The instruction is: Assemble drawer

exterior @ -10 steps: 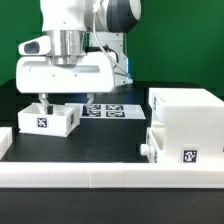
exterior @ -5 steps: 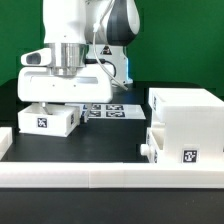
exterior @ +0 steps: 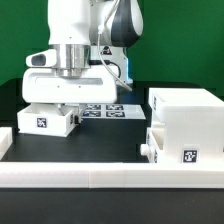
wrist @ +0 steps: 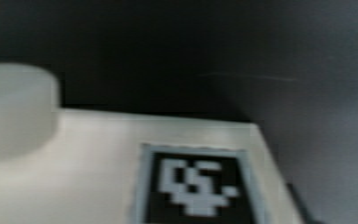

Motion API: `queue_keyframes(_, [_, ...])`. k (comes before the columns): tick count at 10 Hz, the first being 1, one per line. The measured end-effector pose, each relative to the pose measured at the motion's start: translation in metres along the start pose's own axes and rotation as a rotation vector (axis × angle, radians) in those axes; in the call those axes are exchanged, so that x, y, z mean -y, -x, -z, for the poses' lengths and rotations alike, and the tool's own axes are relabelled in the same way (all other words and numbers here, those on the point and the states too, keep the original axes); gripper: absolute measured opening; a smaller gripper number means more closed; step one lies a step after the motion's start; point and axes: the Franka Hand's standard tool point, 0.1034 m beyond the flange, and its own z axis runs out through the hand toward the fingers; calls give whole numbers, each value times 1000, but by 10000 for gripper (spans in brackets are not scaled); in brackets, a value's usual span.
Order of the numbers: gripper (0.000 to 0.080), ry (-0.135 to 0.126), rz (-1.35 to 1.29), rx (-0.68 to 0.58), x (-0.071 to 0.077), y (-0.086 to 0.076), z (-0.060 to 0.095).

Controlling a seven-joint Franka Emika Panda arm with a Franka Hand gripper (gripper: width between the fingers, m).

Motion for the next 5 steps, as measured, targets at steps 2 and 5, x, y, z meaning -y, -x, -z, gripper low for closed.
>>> queue_keyframes(2, [41,-2,9,0,4,-1,0])
queue_keyframes(5, [41,-7,50,-11,22,-8,4])
